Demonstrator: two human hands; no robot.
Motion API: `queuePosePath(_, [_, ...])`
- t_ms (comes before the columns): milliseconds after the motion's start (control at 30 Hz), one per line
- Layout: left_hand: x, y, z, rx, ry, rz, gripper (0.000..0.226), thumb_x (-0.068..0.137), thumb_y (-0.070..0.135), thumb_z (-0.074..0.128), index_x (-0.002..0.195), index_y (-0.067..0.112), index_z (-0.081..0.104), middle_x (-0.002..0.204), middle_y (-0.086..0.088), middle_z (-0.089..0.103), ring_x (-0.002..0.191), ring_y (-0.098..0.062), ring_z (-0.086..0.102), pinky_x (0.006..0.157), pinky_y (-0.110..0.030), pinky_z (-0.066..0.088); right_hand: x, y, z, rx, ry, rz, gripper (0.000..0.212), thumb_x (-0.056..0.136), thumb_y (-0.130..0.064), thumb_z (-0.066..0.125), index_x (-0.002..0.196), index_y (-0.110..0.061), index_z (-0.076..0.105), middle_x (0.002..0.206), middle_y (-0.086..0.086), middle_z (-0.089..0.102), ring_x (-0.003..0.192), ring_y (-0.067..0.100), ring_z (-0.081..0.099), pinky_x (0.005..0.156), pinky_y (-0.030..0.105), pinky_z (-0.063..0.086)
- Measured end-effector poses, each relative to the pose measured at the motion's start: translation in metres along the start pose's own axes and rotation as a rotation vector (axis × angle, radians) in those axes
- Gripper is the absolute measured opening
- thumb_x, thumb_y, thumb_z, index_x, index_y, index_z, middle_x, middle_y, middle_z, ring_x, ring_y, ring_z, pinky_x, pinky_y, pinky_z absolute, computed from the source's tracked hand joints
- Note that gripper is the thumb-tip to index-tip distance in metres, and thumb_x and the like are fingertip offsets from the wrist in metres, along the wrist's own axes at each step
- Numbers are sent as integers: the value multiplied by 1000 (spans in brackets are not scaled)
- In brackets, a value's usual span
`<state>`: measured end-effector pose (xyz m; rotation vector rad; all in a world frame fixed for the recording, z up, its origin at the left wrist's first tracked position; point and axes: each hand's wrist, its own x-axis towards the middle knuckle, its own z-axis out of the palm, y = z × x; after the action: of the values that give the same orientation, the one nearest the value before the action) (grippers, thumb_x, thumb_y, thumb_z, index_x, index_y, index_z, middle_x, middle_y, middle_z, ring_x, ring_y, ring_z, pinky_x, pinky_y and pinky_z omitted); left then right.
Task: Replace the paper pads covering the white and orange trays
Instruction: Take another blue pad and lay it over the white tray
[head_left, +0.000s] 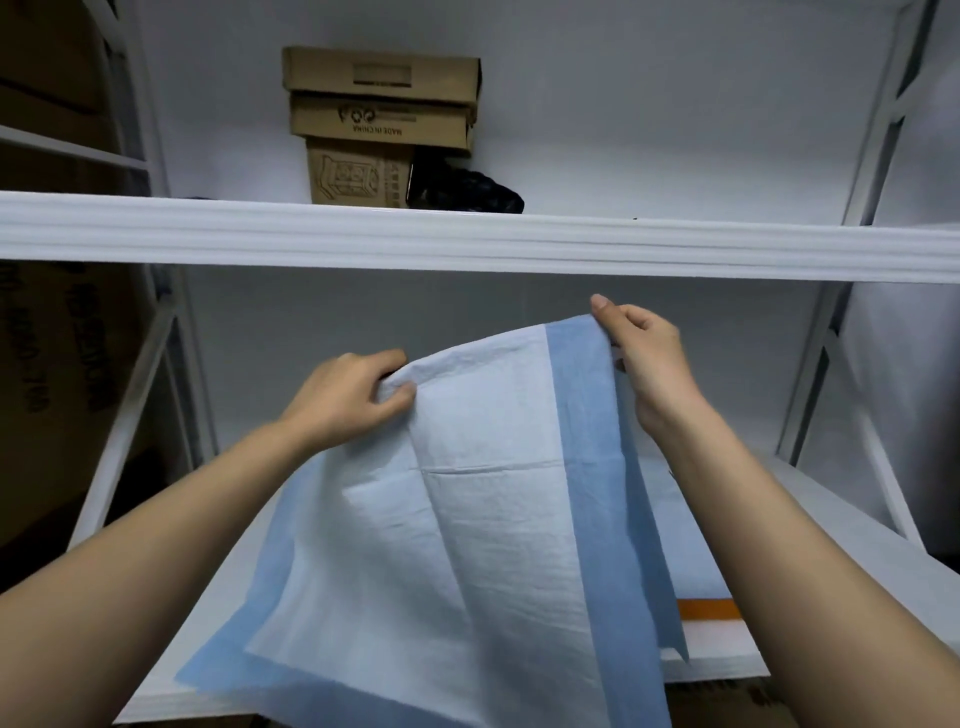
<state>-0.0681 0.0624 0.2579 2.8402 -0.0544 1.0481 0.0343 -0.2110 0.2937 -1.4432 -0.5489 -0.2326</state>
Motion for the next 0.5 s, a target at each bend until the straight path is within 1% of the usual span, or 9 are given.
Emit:
queuePosePath(33, [-1,0,1,13,19,12,39,73,59,28,71,21,39,54,5,45,56,-19,46,47,-22,29,1,2,-1,13,-11,31,27,90,-37,61,83,-11,56,75,7,48,65,13,43,58,23,34])
queuePosePath(100, [-1,2,3,16,48,34,43,76,61,26,75,20,41,55,6,45,58,-21,47,49,-19,29,5,5,-4,43,-34,83,27,91,-37,60,85,-11,62,76,3,59,66,11,52,59,19,40])
queuePosePath(133, [0,4,4,15,57,44,45,77,62,25,75,20,41,56,7,46,59,-21,48,49,-20,29,7,7,-6,57,-44,109,28,91,-37,59,85,-11,66,77,0,65,67,9,58,61,18,43])
queuePosePath(200, [2,7,6,5,62,53,46,79,62,24,75,20,41,57,8,45,60,-21,48,49,-21,29,9,9,-10,122,-86,159,29,94,-39,54,80,-16,67,74,-5,69,67,9,62,62,21,46])
queuePosePath(300, [6,11,9,-36,59,28,40,83,58,30,69,22,37,56,7,44,60,-21,47,48,-24,28,11,16,-18,201,-170,171,33,95,-43,49,78,-19,63,73,-5,69,68,11,62,65,24,47])
queuePosePath(367, [8,12,10,-54,49,8,34,86,52,36,66,25,33,56,6,44,60,-22,47,49,-25,28,10,21,-22,117,-184,109,28,96,-36,51,76,-18,62,63,-11,63,60,6,57,61,22,43])
queuePosePath(400, [8,13,11,-58,39,5,33,86,51,37,66,25,33,56,5,45,61,-23,48,50,-26,29,10,24,-23,69,-168,69,26,95,-31,54,74,-18,61,62,-10,59,59,6,53,62,22,39])
queuePosePath(467, [9,15,13,-73,24,0,33,86,52,38,65,26,33,57,4,45,61,-22,49,51,-27,30,12,29,-24,15,-119,18,21,92,-26,59,74,-18,65,73,-3,59,70,11,51,67,26,37])
queuePosePath(500, [10,16,14,-82,26,2,34,86,53,38,65,27,32,57,4,45,61,-22,48,51,-27,30,13,29,-23,16,-94,6,18,92,-24,60,76,-18,66,78,-3,62,73,10,53,67,25,38])
